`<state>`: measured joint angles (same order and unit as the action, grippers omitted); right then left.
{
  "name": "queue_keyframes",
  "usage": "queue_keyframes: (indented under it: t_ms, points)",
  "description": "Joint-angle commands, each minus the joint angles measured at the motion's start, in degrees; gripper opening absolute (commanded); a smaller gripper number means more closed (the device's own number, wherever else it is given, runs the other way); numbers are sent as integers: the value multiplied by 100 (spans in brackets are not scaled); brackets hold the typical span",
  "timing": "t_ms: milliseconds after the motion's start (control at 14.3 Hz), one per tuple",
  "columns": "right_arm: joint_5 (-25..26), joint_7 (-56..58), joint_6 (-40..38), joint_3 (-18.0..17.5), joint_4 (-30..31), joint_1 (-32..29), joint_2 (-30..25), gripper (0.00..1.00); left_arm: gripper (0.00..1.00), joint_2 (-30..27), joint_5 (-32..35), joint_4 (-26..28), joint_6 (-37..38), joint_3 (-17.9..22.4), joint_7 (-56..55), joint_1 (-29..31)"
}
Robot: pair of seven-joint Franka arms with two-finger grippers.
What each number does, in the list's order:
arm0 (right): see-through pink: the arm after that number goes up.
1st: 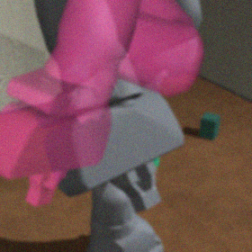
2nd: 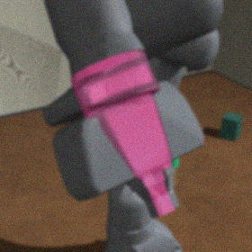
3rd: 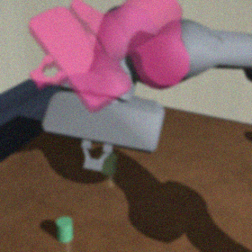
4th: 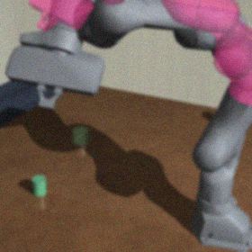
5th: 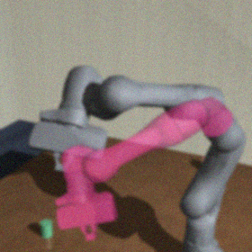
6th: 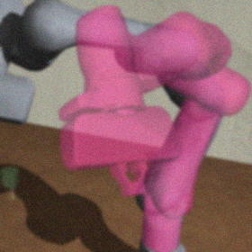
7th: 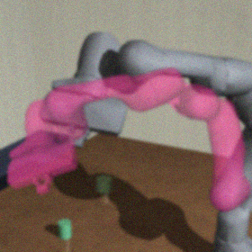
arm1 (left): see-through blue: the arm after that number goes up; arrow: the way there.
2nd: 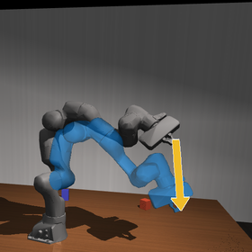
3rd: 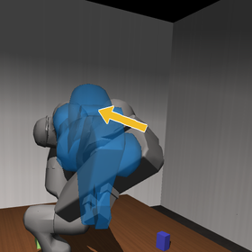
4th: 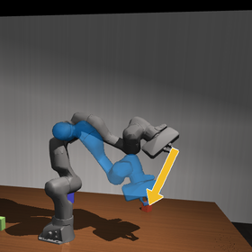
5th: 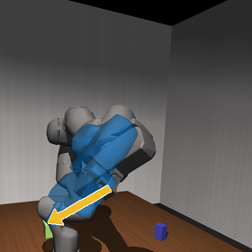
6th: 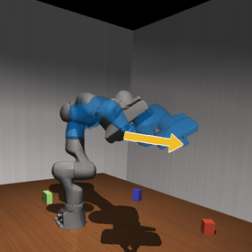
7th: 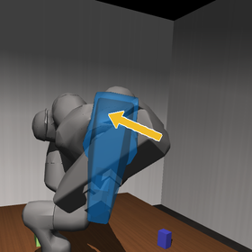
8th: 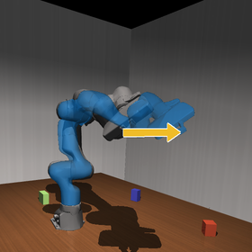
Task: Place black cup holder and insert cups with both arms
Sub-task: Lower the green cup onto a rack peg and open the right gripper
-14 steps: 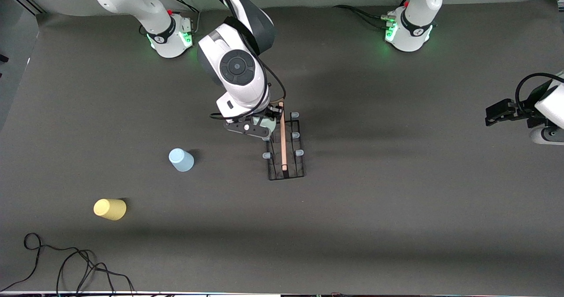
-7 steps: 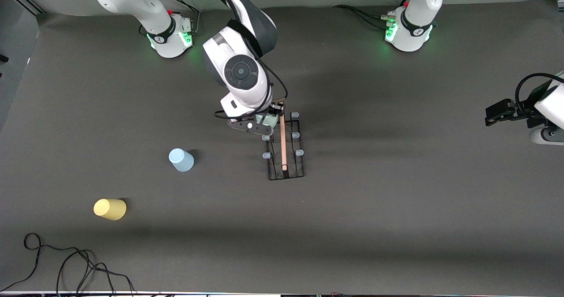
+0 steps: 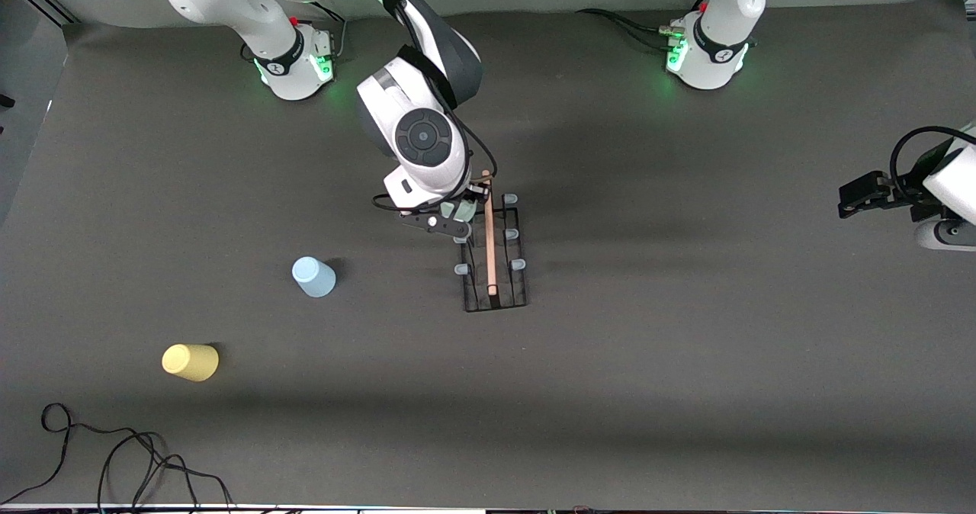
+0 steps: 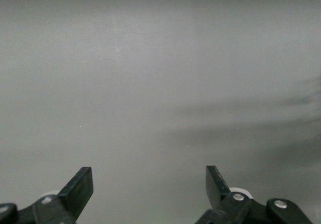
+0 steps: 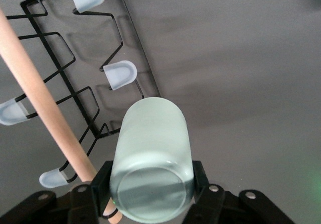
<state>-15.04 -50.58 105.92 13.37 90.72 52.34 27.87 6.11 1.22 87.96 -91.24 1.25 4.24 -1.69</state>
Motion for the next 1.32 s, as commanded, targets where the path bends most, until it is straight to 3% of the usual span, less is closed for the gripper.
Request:
queue_keyframes:
  t_ms: [0,209,418,488,558,627,697,1255]
  points:
    - [-113,-75,209,52,-20,39,113,17,100,4,19,-51,-16,24,-37,-59]
    - [-130,-84,350,43,-28,65,219,18,100,4,19,-51,-16,24,-46,-68]
    - [-139,-84,385,43,-28,65,272,28,100,4,19,-51,-16,16,-46,-77]
    - [-139,-93,385,43,-28,57,272,39,100,4,19,-51,-16,15,-46,-77]
    - [-139,-93,385,43,-28,39,272,58,100,4,19,-51,-16,15,-46,-77]
    - [-139,-102,377,43,-28,30,272,86,100,4,19,-51,-16,15,-46,-77]
    - [-148,-110,377,43,-28,22,263,100,100,4,19,-51,-25,15,-46,-77]
    - [-130,-58,-211,139,-300,-5,-237,100,100,13,10,-60,-25,15,-46,-77]
